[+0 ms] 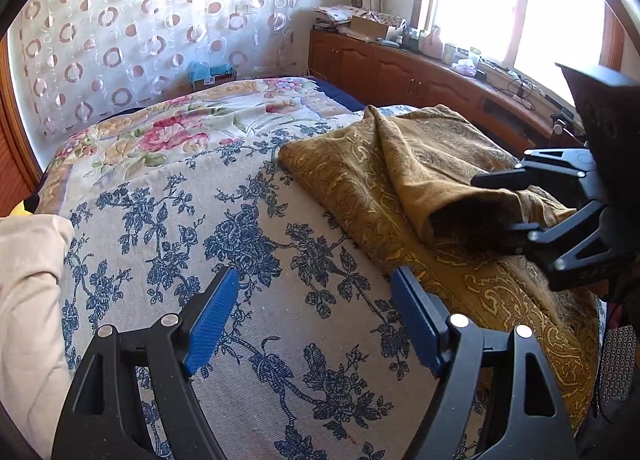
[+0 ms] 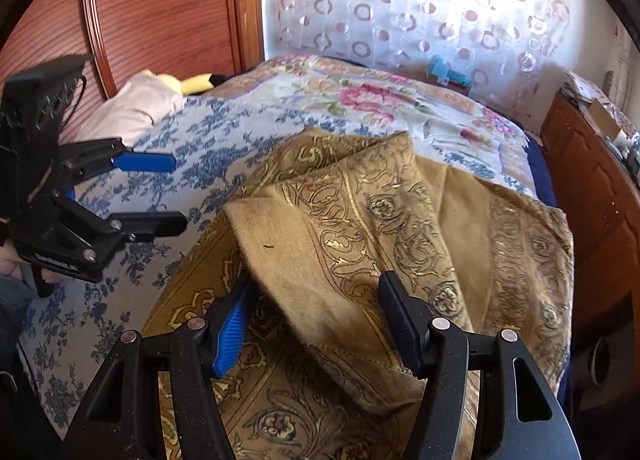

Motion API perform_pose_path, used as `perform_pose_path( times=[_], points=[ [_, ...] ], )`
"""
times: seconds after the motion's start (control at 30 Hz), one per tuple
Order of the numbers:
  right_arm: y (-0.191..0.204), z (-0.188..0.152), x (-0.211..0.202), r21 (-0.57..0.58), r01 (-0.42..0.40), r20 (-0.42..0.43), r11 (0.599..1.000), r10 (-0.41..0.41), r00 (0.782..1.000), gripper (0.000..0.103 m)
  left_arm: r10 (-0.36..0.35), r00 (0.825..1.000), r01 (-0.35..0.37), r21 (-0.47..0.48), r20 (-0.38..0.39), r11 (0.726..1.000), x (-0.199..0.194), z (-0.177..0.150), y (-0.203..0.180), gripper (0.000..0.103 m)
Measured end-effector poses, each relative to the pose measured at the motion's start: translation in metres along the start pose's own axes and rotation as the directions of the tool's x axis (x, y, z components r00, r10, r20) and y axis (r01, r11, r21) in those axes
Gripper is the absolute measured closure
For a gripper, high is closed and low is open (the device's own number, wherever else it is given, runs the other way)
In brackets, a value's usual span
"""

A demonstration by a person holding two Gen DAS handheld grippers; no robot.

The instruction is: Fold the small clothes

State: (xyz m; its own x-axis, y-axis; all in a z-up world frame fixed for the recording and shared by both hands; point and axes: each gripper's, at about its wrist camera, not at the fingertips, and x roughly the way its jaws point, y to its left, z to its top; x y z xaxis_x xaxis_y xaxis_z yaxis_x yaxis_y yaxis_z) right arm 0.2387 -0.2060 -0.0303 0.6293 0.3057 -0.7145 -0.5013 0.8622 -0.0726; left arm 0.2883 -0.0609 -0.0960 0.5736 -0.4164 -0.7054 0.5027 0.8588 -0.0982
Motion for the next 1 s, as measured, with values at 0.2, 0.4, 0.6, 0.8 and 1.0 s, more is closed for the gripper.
perform_pose_path(
  times=[0.2,0.4,0.6,0.8,1.0],
  points=[
    [-0.005,0.008,0.011,-0.022,0.000,-0.047,1.000,-0.001,0.999,0.039,-0.002,1.000,0.002,0.000,-0.009,1.000,0.003,-0.003,0.000,0.024],
    [-0.003,0.011,0.015,-0.049,-0.007,-0.062,0.999,0.004,0.998,0.052,0.000,1.000,0.000,0.004,-0.016,1.000,0.005,-0.005,-0.002,0.024],
    [-0.008,0.015,0.013,-0.050,0.004,-0.055,0.999,-0.007,0.998,0.097,-0.007,1.000,0.007,0.004,-0.012,1.000,0.004,-0.005,-0.002,0.024],
    [-0.044,0.032,-0.020,0.036,0.049,0.036,0.998,-0.051,0.998,0.098,-0.013,1.000,0.013,0.006,-0.009,1.000,0.004,-0.005,-0.005,0.024],
    [-0.104,0.037,-0.025,0.147,0.165,0.028,0.975,-0.171,0.985,0.098,-0.014,1.000,0.014,0.008,-0.004,1.000,0.003,-0.006,-0.006,0.024]
  ],
)
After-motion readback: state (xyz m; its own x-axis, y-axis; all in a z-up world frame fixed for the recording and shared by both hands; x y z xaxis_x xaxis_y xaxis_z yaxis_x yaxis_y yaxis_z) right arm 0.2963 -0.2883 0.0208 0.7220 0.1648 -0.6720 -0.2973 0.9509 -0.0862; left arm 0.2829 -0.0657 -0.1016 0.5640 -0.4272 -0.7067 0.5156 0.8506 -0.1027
